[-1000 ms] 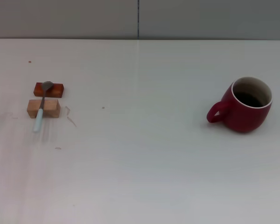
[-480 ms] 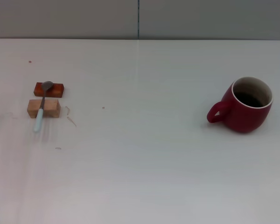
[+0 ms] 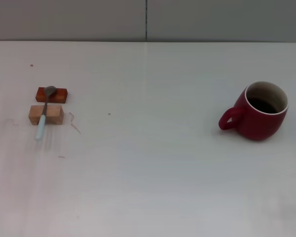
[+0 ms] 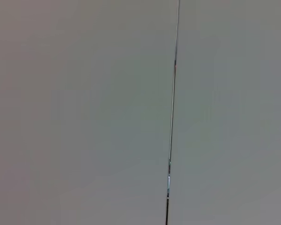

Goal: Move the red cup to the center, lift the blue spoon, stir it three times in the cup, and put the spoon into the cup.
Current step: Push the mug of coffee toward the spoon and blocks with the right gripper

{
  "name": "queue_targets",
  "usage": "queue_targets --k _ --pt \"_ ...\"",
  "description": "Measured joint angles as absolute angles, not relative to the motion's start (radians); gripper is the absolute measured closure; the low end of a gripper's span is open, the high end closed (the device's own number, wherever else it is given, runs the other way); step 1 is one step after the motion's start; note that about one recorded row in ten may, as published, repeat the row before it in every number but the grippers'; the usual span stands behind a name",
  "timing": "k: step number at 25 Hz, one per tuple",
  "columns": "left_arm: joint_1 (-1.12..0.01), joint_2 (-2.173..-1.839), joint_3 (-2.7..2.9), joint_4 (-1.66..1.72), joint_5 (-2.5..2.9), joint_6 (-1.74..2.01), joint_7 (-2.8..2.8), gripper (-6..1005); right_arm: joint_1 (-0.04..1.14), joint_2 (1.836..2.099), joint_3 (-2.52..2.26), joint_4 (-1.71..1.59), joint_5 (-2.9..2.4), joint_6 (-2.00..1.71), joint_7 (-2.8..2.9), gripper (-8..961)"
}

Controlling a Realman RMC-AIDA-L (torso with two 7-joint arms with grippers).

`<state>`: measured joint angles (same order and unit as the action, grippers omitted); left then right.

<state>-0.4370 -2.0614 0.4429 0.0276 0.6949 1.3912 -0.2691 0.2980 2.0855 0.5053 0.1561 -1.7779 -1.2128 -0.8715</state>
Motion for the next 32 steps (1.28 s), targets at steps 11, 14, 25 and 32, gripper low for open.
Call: queue_targets --k 11,14,25,32 --pt "-0.437 -2.064 0.439 0.028 0.695 1.392 -0.274 184 0.336 2.086 0.419 0.204 -1.781 -1.145 -0.988 891" --pt "-0.437 -2.064 0.439 0.028 0.695 1.394 -0.274 184 0.349 2.086 0.406 0.207 -1.785 -1.127 -0.989 891" --pt "-0.437 -2.066 0.443 0.028 0.695 1.401 -0.275 184 0.382 2.088 0.358 0.256 -1.792 -1.064 -0.992 892" --pt "-0.437 -2.066 0.443 0.028 0.695 1.403 -0.274 184 0.395 2.088 0.332 0.296 -1.793 -1.049 -0.991 891"
